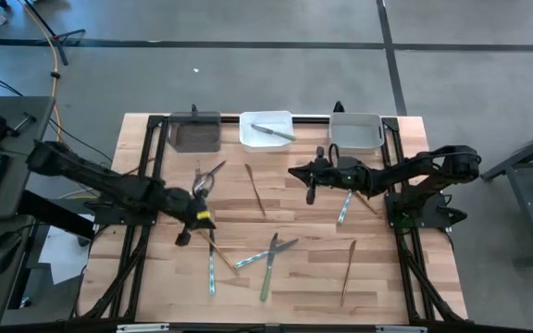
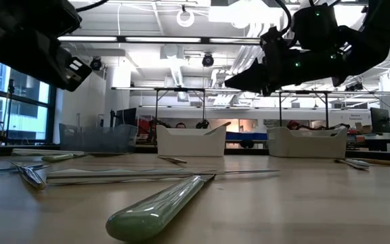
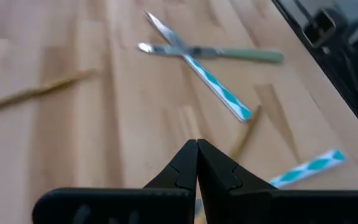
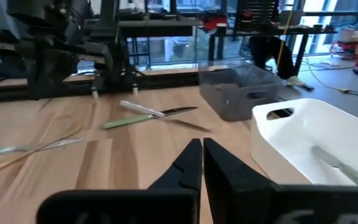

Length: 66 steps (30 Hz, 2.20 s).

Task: Sort silverware by color (type)
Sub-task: Put the gold knife into black bin

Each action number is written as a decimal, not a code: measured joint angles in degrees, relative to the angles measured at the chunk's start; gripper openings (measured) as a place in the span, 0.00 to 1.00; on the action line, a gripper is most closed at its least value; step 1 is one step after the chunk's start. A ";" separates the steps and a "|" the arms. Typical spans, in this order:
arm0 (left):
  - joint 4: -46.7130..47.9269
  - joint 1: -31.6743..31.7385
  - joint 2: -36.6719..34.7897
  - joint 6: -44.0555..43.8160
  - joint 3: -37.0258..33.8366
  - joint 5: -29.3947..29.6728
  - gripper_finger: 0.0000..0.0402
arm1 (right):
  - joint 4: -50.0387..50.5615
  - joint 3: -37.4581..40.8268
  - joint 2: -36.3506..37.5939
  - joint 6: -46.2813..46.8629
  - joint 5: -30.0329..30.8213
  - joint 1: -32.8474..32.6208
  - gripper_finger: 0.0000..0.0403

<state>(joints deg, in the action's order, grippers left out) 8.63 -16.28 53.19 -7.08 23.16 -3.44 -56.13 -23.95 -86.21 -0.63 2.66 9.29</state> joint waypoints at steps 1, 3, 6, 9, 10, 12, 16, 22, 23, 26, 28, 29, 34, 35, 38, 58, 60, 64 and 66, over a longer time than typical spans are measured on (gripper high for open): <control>0.35 -1.17 1.98 -0.52 1.05 0.07 0.00 | 0.26 0.00 0.00 -0.55 -0.05 -0.11 0.00; 1.21 -3.11 6.01 -2.10 3.34 0.17 0.01 | 0.68 0.00 0.00 -0.89 -0.18 -0.25 0.00; 3.74 -5.75 12.23 -4.15 6.66 1.06 0.05 | 1.04 -0.02 0.00 -0.91 -0.15 -0.34 0.00; 5.33 -8.08 18.20 -3.32 9.53 3.57 0.12 | 1.06 -0.02 0.00 -0.91 -0.15 -0.36 0.00; 5.41 -8.59 20.18 -2.68 10.39 4.18 0.15 | 1.12 -0.02 0.00 -0.86 -0.15 -0.36 0.00; 5.52 -9.23 23.87 -1.84 11.83 5.34 0.20 | 1.10 -0.02 0.00 -0.40 -0.15 -0.36 0.00; 6.50 -9.43 29.55 -0.95 14.32 5.50 0.28 | 1.19 -0.02 0.00 0.36 -0.15 -0.36 0.00; 6.99 -9.41 34.50 2.65 16.64 2.30 0.33 | 2.34 -0.09 0.00 0.38 -0.13 -0.36 0.00; 6.76 -9.41 35.15 2.72 16.89 2.23 0.32 | 2.67 -0.09 0.00 0.36 -0.13 -0.36 0.00; 7.08 -9.45 37.04 2.73 17.72 2.18 0.31 | 2.88 -0.09 0.00 0.16 -0.13 -0.36 0.00; 7.09 -9.60 37.98 2.73 17.92 2.29 0.30 | 2.79 -0.09 0.00 0.19 -0.11 -0.36 0.00; 7.15 -9.61 38.58 2.85 18.15 2.47 0.30 | 2.88 -0.09 0.00 0.17 -0.09 -0.35 0.00; 7.34 -9.61 40.29 4.29 18.47 2.97 0.22 | 3.16 -0.09 0.00 -0.88 0.04 -0.34 0.00; 7.43 -9.61 40.36 4.87 18.47 2.98 0.20 | 3.14 -0.09 0.00 -0.91 0.04 -0.34 0.00; 7.80 -9.61 40.49 6.68 18.38 2.89 0.11 | 3.28 -0.09 0.00 -0.89 0.04 -0.34 0.00; 23.76 -9.47 25.92 7.73 18.13 3.93 0.01 | 3.16 -0.09 0.00 -1.15 -0.15 -0.34 0.00; 24.27 -8.42 23.37 8.73 18.15 4.39 0.01 | 3.09 -0.09 0.00 -1.15 -0.15 -0.34 0.00; 27.25 -4.68 19.04 13.60 18.23 6.38 0.01 | 3.06 -0.09 0.00 -0.93 -0.13 -0.34 0.00; 28.21 -1.67 17.14 17.04 18.23 7.58 0.01 | 3.11 -0.09 0.00 -0.84 -0.15 -0.34 0.00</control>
<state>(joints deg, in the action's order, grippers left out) 36.85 -17.95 70.33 9.96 41.39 4.14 -53.02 -24.03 -86.21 -1.47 2.50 8.95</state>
